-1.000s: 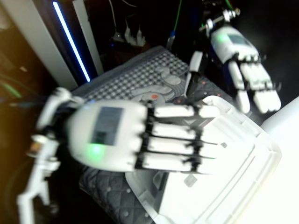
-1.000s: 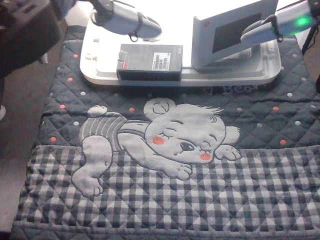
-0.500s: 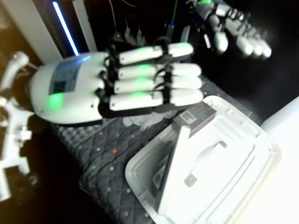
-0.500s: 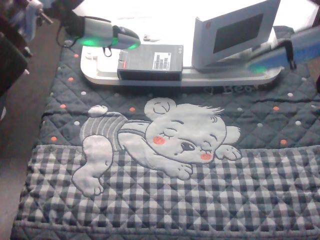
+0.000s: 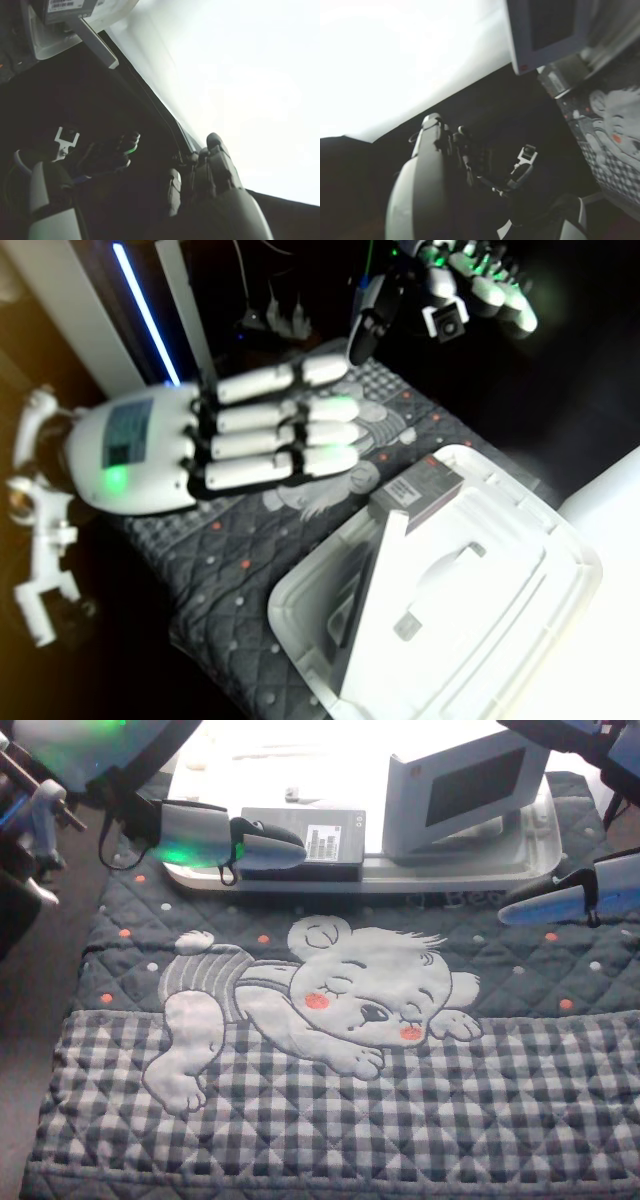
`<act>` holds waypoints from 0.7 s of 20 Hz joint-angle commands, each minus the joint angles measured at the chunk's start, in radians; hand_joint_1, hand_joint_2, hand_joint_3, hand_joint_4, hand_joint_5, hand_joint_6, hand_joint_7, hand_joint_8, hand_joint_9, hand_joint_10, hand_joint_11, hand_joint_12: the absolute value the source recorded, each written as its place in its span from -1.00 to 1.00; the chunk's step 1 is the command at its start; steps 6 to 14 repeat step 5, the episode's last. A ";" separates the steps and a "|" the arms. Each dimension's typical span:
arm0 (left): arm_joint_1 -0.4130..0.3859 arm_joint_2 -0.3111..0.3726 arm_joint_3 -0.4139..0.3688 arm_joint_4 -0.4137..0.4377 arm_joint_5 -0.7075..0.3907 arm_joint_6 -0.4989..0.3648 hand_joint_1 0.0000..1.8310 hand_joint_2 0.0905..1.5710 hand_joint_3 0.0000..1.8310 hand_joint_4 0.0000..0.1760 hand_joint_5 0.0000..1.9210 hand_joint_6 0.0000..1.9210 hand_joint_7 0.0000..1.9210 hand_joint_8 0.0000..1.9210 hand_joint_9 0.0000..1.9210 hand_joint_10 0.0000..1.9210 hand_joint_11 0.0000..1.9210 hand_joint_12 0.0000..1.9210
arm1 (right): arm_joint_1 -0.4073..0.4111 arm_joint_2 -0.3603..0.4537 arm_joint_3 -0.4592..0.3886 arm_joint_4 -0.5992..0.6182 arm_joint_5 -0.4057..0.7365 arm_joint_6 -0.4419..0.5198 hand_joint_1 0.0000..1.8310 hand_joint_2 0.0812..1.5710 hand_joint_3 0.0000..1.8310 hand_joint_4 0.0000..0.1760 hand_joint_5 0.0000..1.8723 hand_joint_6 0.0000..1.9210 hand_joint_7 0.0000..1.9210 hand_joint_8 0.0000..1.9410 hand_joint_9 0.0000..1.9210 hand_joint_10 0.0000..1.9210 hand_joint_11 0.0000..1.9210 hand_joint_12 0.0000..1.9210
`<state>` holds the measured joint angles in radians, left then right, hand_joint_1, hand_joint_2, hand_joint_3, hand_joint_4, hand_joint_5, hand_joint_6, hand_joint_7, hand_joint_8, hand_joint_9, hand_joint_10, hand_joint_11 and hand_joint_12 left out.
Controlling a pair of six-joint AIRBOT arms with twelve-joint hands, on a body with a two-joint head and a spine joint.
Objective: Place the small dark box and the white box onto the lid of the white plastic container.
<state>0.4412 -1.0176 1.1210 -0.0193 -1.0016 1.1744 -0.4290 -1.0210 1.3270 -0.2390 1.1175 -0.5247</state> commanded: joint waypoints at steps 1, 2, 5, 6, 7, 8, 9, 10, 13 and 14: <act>-0.002 0.015 -0.005 0.001 -0.139 -0.002 -0.10 -0.10 -1.00 1.00 -1.00 -1.00 -1.00 -1.00 -1.00 -1.00 -0.86 -0.94 | 0.002 0.008 0.001 0.048 0.144 0.000 -0.17 -0.06 -0.98 0.98 -1.00 -1.00 -1.00 -1.00 -1.00 -1.00 -1.00 -1.00; 0.007 0.018 -0.011 0.001 -0.152 -0.002 -0.09 -0.06 -0.99 0.79 -1.00 -1.00 -1.00 -1.00 -1.00 -1.00 -0.93 -0.97 | -0.004 0.003 0.000 0.048 0.152 0.000 -0.15 -0.03 -0.98 0.98 -1.00 -1.00 -1.00 -1.00 -1.00 -1.00 -0.96 -0.98; 0.032 0.028 -0.031 0.001 -0.176 -0.002 -0.09 -0.06 -0.99 1.00 -1.00 -1.00 -1.00 -1.00 -1.00 -1.00 -0.98 -0.99 | -0.026 0.000 -0.015 0.047 0.183 0.000 -0.14 0.05 -1.00 0.51 -0.99 -1.00 -1.00 -1.00 -0.96 -0.98 -0.88 -0.93; 0.032 0.028 -0.031 0.001 -0.176 -0.002 -0.09 -0.06 -0.99 1.00 -1.00 -1.00 -1.00 -1.00 -1.00 -1.00 -0.98 -0.99 | -0.026 0.000 -0.015 0.047 0.183 0.000 -0.14 0.05 -1.00 0.51 -0.99 -1.00 -1.00 -1.00 -0.96 -0.98 -0.88 -0.93; 0.032 0.028 -0.031 0.001 -0.176 -0.002 -0.09 -0.06 -0.99 1.00 -1.00 -1.00 -1.00 -1.00 -1.00 -1.00 -0.98 -0.99 | -0.026 0.000 -0.015 0.047 0.183 0.000 -0.14 0.05 -1.00 0.51 -0.99 -1.00 -1.00 -1.00 -0.96 -0.98 -0.88 -0.93; 0.032 0.028 -0.031 0.001 -0.176 -0.002 -0.09 -0.06 -0.99 1.00 -1.00 -1.00 -1.00 -1.00 -1.00 -1.00 -0.98 -0.99 | -0.026 0.000 -0.015 0.047 0.183 0.000 -0.14 0.05 -1.00 0.51 -0.99 -1.00 -1.00 -1.00 -0.96 -0.98 -0.88 -0.93; 0.032 0.028 -0.031 0.001 -0.176 -0.002 -0.09 -0.06 -0.99 1.00 -1.00 -1.00 -1.00 -1.00 -1.00 -1.00 -0.98 -0.99 | -0.026 0.000 -0.015 0.047 0.183 0.000 -0.14 0.05 -1.00 0.51 -0.99 -1.00 -1.00 -1.00 -0.96 -0.98 -0.88 -0.93; 0.032 0.028 -0.031 0.001 -0.176 -0.002 -0.09 -0.06 -0.99 1.00 -1.00 -1.00 -1.00 -1.00 -1.00 -1.00 -0.98 -0.99 | -0.026 0.000 -0.015 0.047 0.183 0.000 -0.14 0.05 -1.00 0.51 -0.99 -1.00 -1.00 -1.00 -0.96 -0.98 -0.88 -0.93; 0.032 0.028 -0.031 0.001 -0.176 -0.002 -0.09 -0.06 -0.99 1.00 -1.00 -1.00 -1.00 -1.00 -1.00 -1.00 -0.98 -0.99 | -0.026 0.000 -0.015 0.047 0.183 0.000 -0.14 0.05 -1.00 0.51 -0.99 -1.00 -1.00 -1.00 -0.96 -0.98 -0.88 -0.93; 0.032 0.028 -0.031 0.001 -0.176 -0.002 -0.09 -0.06 -0.99 1.00 -1.00 -1.00 -1.00 -1.00 -1.00 -1.00 -0.98 -0.99 | -0.026 0.000 -0.015 0.047 0.183 0.000 -0.14 0.05 -1.00 0.51 -0.99 -1.00 -1.00 -1.00 -0.96 -0.98 -0.88 -0.93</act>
